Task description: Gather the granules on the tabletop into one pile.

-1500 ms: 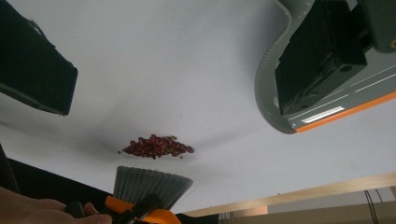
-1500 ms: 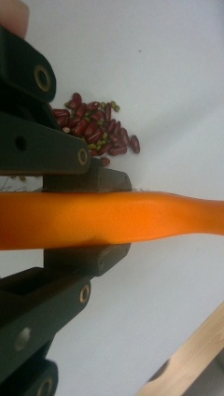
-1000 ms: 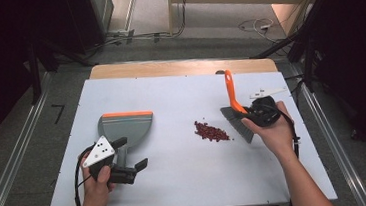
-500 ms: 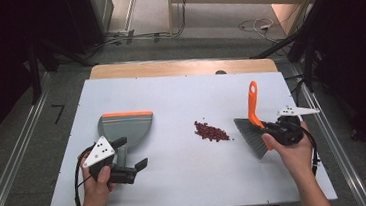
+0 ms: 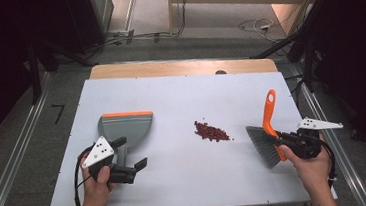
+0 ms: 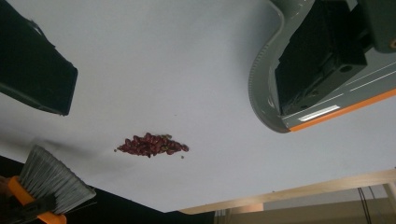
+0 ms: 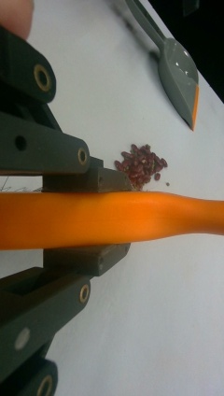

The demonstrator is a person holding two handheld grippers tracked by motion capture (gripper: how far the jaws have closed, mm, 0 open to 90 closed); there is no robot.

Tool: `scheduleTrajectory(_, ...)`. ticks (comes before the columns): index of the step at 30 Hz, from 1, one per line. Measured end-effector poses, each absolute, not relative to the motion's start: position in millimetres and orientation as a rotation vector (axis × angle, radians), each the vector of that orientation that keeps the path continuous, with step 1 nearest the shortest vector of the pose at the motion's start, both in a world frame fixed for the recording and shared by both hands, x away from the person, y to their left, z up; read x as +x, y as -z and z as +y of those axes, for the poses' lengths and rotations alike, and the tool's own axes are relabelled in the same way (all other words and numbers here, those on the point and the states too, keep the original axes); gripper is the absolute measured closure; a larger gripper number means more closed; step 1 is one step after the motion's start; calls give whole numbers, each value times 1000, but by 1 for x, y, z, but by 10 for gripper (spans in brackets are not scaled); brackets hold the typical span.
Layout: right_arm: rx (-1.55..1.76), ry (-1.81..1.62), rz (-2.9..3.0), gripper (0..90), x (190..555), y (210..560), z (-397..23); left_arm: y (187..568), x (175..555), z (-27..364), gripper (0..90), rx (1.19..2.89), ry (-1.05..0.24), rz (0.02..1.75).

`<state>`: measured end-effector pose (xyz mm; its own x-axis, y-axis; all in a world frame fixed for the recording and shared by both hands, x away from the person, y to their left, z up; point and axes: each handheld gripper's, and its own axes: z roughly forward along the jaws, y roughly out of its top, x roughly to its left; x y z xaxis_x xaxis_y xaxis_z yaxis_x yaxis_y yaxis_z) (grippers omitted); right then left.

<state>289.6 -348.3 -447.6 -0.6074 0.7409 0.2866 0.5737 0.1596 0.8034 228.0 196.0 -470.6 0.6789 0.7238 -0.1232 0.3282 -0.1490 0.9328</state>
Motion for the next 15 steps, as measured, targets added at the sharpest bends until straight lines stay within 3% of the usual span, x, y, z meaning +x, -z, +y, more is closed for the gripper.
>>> scheduleTrajectory(15, 1316, -1456, 2236, 684, 294, 452, -353, 472, 228, 197, 0, 1741, -434, 849)
